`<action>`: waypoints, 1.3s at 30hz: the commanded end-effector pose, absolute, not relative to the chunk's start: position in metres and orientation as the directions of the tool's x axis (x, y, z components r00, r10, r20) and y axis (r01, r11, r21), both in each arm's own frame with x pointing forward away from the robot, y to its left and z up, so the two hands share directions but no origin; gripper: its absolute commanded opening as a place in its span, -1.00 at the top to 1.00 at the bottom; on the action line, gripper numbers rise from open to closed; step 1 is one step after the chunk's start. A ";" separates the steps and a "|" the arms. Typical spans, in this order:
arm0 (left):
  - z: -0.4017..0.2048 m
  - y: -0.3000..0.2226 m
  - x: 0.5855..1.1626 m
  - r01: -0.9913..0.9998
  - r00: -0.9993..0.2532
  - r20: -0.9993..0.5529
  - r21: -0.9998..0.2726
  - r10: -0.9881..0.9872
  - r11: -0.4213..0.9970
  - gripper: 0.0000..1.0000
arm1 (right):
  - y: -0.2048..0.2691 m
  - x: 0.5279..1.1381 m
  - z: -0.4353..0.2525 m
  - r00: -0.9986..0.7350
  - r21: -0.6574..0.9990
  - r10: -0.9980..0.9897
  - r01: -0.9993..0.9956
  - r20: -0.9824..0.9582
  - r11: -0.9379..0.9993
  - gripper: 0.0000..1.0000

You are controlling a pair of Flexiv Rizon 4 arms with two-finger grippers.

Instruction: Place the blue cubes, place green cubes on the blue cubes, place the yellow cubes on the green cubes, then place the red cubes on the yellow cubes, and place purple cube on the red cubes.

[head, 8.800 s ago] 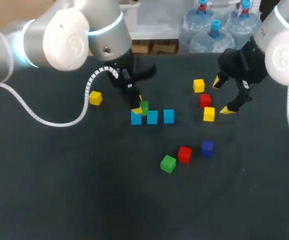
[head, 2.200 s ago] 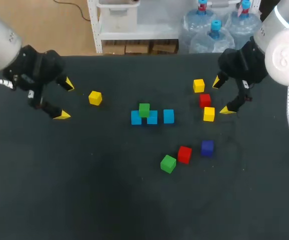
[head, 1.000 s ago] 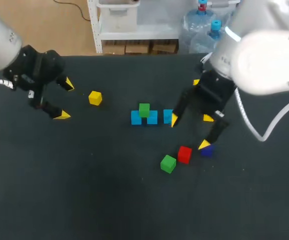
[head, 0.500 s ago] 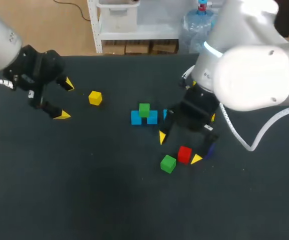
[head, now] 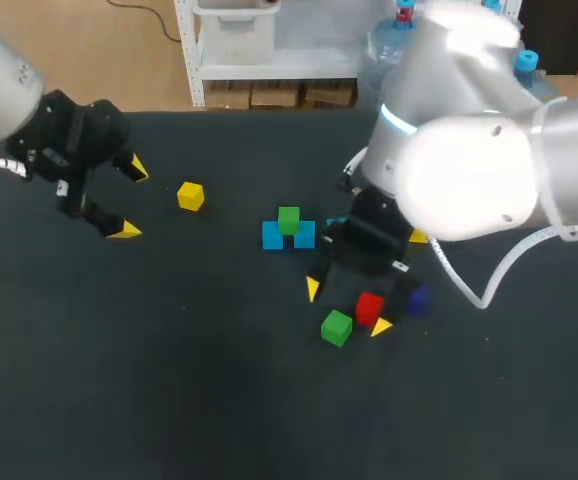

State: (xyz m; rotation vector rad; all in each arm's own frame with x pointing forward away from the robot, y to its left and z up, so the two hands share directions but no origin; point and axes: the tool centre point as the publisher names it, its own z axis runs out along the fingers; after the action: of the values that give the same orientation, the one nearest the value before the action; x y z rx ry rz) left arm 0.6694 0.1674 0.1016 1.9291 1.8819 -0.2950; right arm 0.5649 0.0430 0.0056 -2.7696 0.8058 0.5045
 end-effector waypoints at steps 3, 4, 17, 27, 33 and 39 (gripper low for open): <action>0.101 0.168 0.669 0.988 0.061 -0.441 0.155 0.896 0.009 -1.00 | 0.047 0.573 -0.006 0.794 -0.098 -0.473 -0.544 -0.382 -0.834 -1.00; 0.101 0.168 0.669 0.988 0.061 -0.441 0.155 0.896 0.009 -1.00 | 0.046 0.573 -0.006 0.794 -0.097 -0.473 -0.543 -0.382 -0.834 -1.00; 0.101 0.168 0.669 0.988 0.061 -0.441 0.155 0.896 0.009 -1.00 | 0.043 0.570 -0.006 0.786 -0.088 -0.474 -0.547 -0.396 -0.833 -0.57; 0.101 0.168 0.669 0.988 0.061 -0.441 0.155 0.896 0.009 -1.00 | 0.043 0.569 -0.002 0.783 -0.089 -0.475 -0.550 -0.401 -0.831 -0.43; 0.101 0.168 0.669 0.988 0.061 -0.441 0.155 0.896 0.009 -1.00 | 0.045 0.566 0.001 0.783 -0.096 -0.469 -0.547 -0.409 -0.831 -0.34; 0.101 0.168 0.669 0.988 0.061 -0.441 0.155 0.896 0.009 -1.00 | 0.046 0.563 -0.001 0.785 -0.091 -0.463 -0.541 -0.412 -0.836 0.25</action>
State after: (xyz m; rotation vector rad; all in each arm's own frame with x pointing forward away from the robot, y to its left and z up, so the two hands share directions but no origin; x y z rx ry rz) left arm 0.6694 0.1673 0.1017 1.9291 1.8821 -0.2949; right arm 0.5639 0.0461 0.0003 -2.7719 0.7893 0.5605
